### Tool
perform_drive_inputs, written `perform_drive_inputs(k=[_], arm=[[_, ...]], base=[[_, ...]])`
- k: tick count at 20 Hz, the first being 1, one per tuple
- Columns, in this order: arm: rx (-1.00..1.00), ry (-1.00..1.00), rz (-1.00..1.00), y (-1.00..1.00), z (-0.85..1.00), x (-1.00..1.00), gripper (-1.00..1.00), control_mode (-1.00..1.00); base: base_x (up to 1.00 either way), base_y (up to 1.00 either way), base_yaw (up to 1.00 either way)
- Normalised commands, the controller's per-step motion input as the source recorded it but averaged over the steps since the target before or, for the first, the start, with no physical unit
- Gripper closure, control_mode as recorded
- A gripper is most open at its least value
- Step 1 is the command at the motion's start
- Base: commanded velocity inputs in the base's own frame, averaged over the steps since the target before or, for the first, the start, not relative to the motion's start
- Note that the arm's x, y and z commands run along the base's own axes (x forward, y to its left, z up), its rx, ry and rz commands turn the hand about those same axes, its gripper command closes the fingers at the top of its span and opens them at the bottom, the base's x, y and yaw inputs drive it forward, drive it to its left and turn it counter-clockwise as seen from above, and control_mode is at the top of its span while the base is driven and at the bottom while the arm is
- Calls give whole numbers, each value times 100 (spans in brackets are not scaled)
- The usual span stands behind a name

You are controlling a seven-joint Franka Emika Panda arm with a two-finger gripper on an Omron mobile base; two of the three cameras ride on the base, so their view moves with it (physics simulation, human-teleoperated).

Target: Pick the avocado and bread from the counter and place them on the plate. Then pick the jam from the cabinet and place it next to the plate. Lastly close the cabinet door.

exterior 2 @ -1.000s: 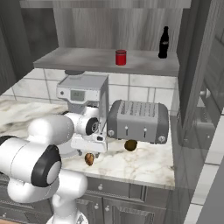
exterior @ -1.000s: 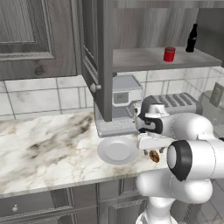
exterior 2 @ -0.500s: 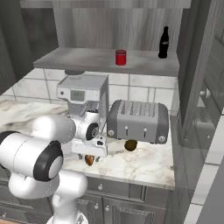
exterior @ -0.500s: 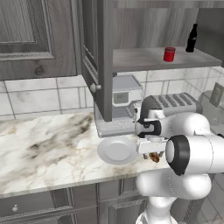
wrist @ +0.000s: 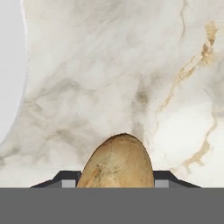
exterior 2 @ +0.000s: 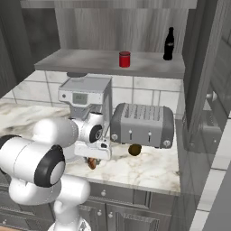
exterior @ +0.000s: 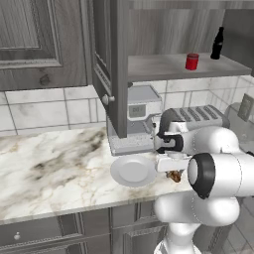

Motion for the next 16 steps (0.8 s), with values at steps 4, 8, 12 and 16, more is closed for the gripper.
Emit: perform_drive_inputs(k=[4,8,12,16], arm=[[6,-11,-1,0,53,0,100,-100],[4,-10,-1,3,59,0,100,-100],[1,-8,0,36,19,0,100,-100],[0,-12,0,67,0,5,100,-100]], base=[[0,0,0],[0,0,0],[0,0,0],[0,0,0]])
